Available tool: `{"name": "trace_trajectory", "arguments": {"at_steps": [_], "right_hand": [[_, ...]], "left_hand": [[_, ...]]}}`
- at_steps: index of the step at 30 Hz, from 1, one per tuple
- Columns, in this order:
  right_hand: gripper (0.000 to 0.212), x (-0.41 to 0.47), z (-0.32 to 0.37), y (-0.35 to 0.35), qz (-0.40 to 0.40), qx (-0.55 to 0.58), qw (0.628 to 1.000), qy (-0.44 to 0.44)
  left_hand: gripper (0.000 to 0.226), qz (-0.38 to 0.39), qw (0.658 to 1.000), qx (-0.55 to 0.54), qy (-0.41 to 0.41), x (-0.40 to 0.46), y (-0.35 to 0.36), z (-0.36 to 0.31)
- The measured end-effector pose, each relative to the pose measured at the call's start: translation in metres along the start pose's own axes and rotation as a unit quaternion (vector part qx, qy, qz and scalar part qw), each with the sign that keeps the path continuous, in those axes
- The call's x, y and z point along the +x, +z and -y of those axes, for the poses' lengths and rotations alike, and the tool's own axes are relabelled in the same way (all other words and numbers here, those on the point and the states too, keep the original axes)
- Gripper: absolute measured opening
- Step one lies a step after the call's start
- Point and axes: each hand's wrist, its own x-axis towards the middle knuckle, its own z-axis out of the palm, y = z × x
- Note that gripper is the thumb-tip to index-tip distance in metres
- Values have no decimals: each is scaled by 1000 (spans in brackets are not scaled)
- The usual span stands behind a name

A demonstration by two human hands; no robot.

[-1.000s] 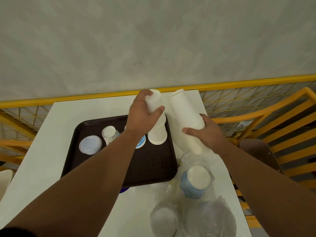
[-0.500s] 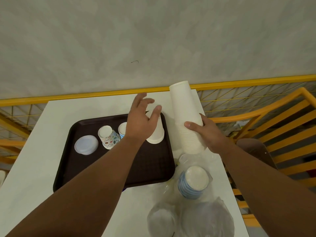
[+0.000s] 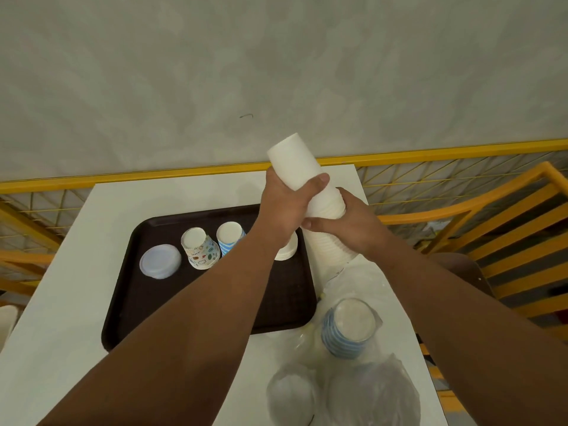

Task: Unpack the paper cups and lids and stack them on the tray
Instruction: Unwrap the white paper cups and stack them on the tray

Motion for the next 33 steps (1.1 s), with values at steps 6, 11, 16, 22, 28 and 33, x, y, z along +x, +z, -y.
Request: {"name": "trace_trajectory", "arguments": {"at_steps": [6, 11, 16, 22, 28, 33], "right_hand": [[70, 0, 2, 1, -42, -59, 997, -13], [77, -2, -12, -8, -48, -100, 994, 2], [70, -2, -39, -15, -61, -6, 996, 60], [85, -1, -47, -14, -48, 69, 993, 78], [91, -2, -49, -14, -28, 103, 991, 81], [87, -3, -42, -13, -14, 102, 992, 73]], "left_hand": [[72, -65, 998, -9, -9, 0, 6, 3], [68, -158, 984, -14, 85, 17, -15, -24], [77, -142, 970, 155, 125, 15, -42, -9], [84, -94, 960, 252, 70, 9, -44, 42], [93, -61, 958, 279, 40, 9, -48, 58], [85, -96, 966, 231, 68, 5, -47, 47]]}}
